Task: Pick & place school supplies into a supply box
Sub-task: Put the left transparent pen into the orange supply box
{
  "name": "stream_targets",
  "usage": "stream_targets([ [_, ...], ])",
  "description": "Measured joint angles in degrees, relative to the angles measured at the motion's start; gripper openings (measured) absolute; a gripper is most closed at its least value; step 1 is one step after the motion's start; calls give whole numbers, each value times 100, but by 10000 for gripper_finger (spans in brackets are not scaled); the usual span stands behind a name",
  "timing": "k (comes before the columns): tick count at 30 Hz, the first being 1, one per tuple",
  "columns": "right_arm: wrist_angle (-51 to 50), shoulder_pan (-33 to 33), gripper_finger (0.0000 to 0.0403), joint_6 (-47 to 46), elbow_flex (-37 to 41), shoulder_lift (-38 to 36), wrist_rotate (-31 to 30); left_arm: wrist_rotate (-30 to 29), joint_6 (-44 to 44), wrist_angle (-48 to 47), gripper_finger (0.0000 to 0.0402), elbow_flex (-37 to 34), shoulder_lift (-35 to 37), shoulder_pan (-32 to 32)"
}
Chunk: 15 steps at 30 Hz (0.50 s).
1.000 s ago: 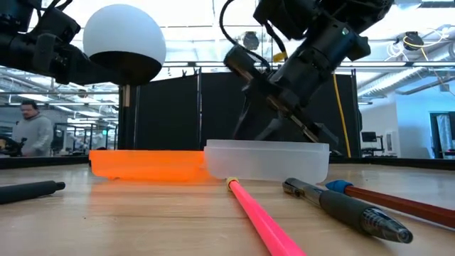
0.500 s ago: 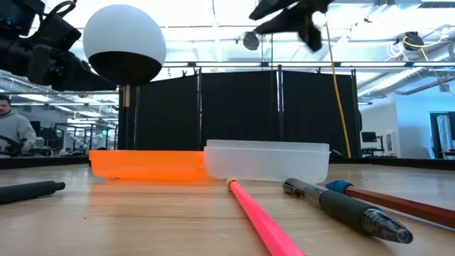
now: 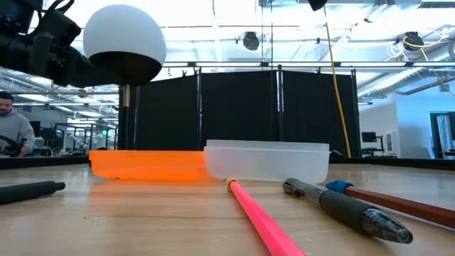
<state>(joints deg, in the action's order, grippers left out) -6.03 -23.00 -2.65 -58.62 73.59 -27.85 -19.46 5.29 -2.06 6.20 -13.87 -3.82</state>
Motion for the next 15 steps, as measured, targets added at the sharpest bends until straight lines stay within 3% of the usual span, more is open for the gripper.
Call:
stream_targets([
  [4, 565, 0, 8, 401, 323, -201, 221, 0, -133, 23, 42, 0, 0, -2],
  [11, 3210, -193, 1, 895, 2249, -1148, -358, 3, -672, 41, 42, 0, 2, -2],
  [15, 3059, -13, 1, 788, 3167, -2215, -374, 9, -1336, -125, 42, 0, 2, -2],
])
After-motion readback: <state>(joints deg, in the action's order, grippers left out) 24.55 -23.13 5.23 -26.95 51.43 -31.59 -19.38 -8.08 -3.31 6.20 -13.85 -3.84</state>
